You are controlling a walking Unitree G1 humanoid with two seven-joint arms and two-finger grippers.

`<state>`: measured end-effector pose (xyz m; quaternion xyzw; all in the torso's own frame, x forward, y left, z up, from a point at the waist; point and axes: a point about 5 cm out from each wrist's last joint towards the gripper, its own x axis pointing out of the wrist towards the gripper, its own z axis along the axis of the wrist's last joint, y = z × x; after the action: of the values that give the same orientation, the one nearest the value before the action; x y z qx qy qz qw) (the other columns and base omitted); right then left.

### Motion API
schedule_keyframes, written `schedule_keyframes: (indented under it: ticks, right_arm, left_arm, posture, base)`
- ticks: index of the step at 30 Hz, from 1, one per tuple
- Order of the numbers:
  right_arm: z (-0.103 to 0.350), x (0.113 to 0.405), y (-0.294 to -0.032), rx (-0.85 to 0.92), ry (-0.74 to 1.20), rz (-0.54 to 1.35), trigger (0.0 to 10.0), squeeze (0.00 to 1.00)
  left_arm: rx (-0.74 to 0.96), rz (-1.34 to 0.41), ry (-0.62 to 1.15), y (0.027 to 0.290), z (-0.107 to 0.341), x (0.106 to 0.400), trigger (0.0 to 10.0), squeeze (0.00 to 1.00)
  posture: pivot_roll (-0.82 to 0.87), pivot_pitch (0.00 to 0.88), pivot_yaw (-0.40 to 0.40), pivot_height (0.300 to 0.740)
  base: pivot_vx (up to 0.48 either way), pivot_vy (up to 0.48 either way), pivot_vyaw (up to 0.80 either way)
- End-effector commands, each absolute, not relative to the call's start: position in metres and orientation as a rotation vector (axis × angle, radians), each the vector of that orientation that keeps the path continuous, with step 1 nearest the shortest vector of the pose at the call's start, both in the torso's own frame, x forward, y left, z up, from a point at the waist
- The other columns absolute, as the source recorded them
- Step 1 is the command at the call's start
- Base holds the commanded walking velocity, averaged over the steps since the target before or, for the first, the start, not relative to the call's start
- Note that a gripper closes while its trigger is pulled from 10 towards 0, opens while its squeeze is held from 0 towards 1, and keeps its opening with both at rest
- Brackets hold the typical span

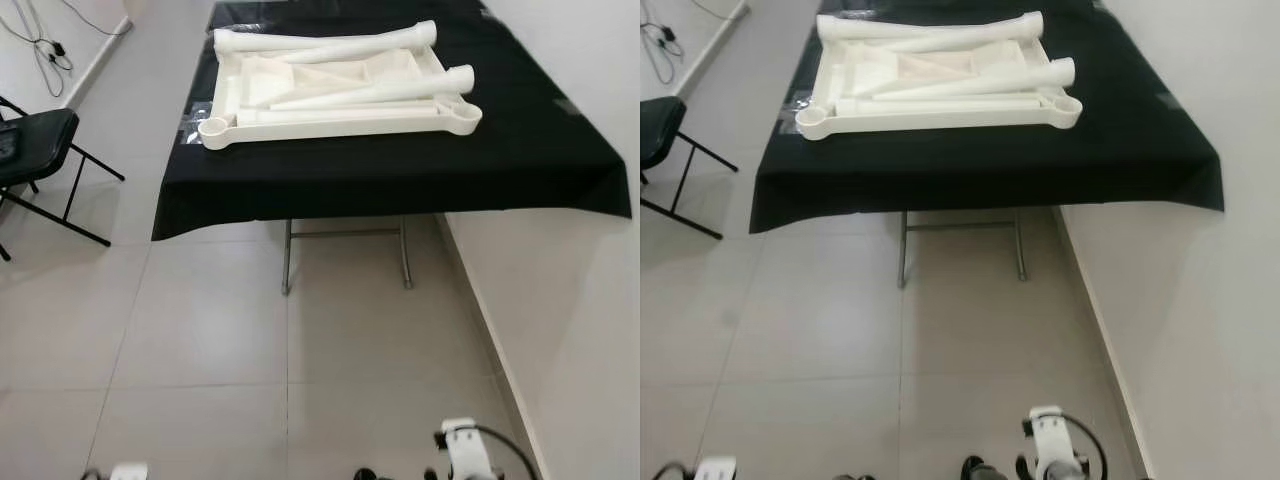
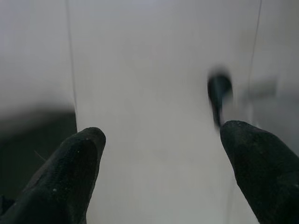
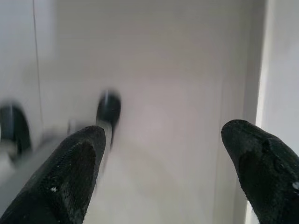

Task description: Building children table

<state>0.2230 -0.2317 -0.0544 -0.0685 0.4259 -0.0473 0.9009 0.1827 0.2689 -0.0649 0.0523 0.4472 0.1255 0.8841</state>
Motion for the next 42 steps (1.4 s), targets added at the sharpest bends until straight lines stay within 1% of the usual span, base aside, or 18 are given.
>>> schedule_keyframes:
  ticks: [1,2,4,5,6,8,9,11,13,16,20,24,29,37,38,39,40,42]
  right_arm:
    - [-0.047,0.231,-0.235,-0.081,0.814,-0.11,10.0,0.0]
    - [-0.047,0.231,-0.235,-0.081,0.814,-0.11,10.0,0.0]
    - [-0.013,0.272,-0.236,-0.008,0.613,-0.088,10.0,0.0]
    - [-0.013,0.272,-0.236,-0.008,0.613,-0.088,10.0,0.0]
    - [0.006,0.29,-0.234,0.01,0.518,-0.063,10.0,0.0]
    - [0.039,0.318,-0.224,0.034,0.342,0.018,10.0,0.0]
    - [0.039,0.318,-0.224,0.034,0.342,0.018,10.0,0.0]
    - [0.063,0.333,-0.208,0.062,0.207,0.096,10.0,0.0]
    - [0.077,0.337,-0.195,0.089,0.119,0.152,10.0,0.0]
    - [0.081,0.338,-0.19,0.102,0.092,0.173,10.0,0.0]
    - [0.092,0.335,-0.162,0.148,0.002,0.243,10.0,0.0]
    - [0.092,0.335,-0.147,0.167,-0.016,0.251,10.0,0.0]
    - [0.11,0.34,-0.136,0.16,-0.075,0.293,10.0,0.0]
    - [0.116,0.333,-0.118,0.091,-0.091,0.373,10.0,0.0]
    - [0.115,0.339,-0.134,0.094,-0.058,0.303,10.0,0.0]
    - [0.115,0.339,-0.134,0.094,-0.058,0.303,10.0,0.0]
    - [0.115,0.344,-0.145,0.128,-0.04,0.244,10.0,0.0]
    - [0.116,0.344,-0.148,0.135,-0.04,0.232,10.0,0.0]
  left_arm:
    - [0.142,0.283,0.872,0.282,-0.056,0.188,10.0,0.0]
    - [0.142,0.283,0.872,0.282,-0.056,0.188,10.0,0.0]
    - [0.216,0.259,0.641,0.292,-0.02,0.231,10.0,0.0]
    - [0.216,0.259,0.641,0.292,-0.02,0.231,10.0,0.0]
    - [0.257,0.242,0.535,0.292,-0.001,0.251,10.0,0.0]
    - [0.339,0.185,0.302,0.278,0.036,0.283,10.0,0.0]
    - [0.339,0.185,0.302,0.278,0.036,0.283,10.0,0.0]
    - [0.308,0.139,0.13,0.254,0.062,0.299,10.0,0.0]
    - [0.256,0.118,0.053,0.234,0.075,0.303,10.0,0.0]
    - [0.244,0.111,0.033,0.227,0.079,0.303,10.0,0.0]
    - [0.175,-0.134,-0.005,0.177,0.081,0.293,10.0,0.0]
    - [0.155,-0.147,-0.006,0.159,0.077,0.283,10.0,0.0]
    - [0.121,-0.127,0.005,0.163,0.082,0.285,10.0,0.0]
    - [0.093,-0.113,-0.01,0.163,0.093,0.293,10.0,0.0]
    - [0.079,-0.101,-0.025,0.161,0.1,0.299,10.0,0.0]
    - [0.079,-0.101,-0.025,0.161,0.1,0.299,10.0,0.0]
    - [0.074,-0.093,-0.036,0.16,0.105,0.3,10.0,0.0]
    - [0.073,-0.091,-0.041,0.16,0.107,0.3,10.0,0.0]
  posture:
    - [0.03,0.286,-0.023,0.74]
    - [0.03,0.286,-0.023,0.74]
    - [0.04,0.254,-0.014,0.74]
    - [0.04,0.254,-0.014,0.74]
    - [0.04,0.237,-0.009,0.74]
    - [0.05,0.217,-0.008,0.74]
    - [0.05,0.217,-0.008,0.74]
    - [0.05,0.182,-0.011,0.74]
    - [0.05,0.17,-0.013,0.74]
    - [0.05,0.164,-0.013,0.74]
    - [0.06,0.111,0.004,0.74]
    - [0.08,0.054,0.003,0.74]
    - [0.08,0.005,-0.002,0.74]
    - [0.05,0.0,-0.018,0.74]
    - [0.05,0.0,-0.032,0.74]
    - [0.05,0.0,-0.032,0.74]
    - [0.05,0.0,-0.033,0.74]
    - [0.05,0.0,-0.033,0.74]
  base:
    - [0.0,0.0,0.0]
    - [0.0,0.0,0.0]
    - [0.0,0.0,0.0]
    - [0.0,0.0,0.0]
    - [0.0,0.0,0.0]
    - [0.0,0.0,0.0]
    - [0.0,0.0,0.0]
    - [0.0,0.0,0.0]
    - [0.0,0.0,0.0]
    - [0.0,0.0,0.0]
    - [0.0,0.0,0.0]
    - [0.0,0.0,0.0]
    - [0.0,0.0,0.0]
    - [0.0,0.0,0.0]
    - [0.0,0.0,0.0]
    - [0.0,0.0,0.0]
    - [0.0,0.0,0.0]
    - [0.0,0.0,0.0]
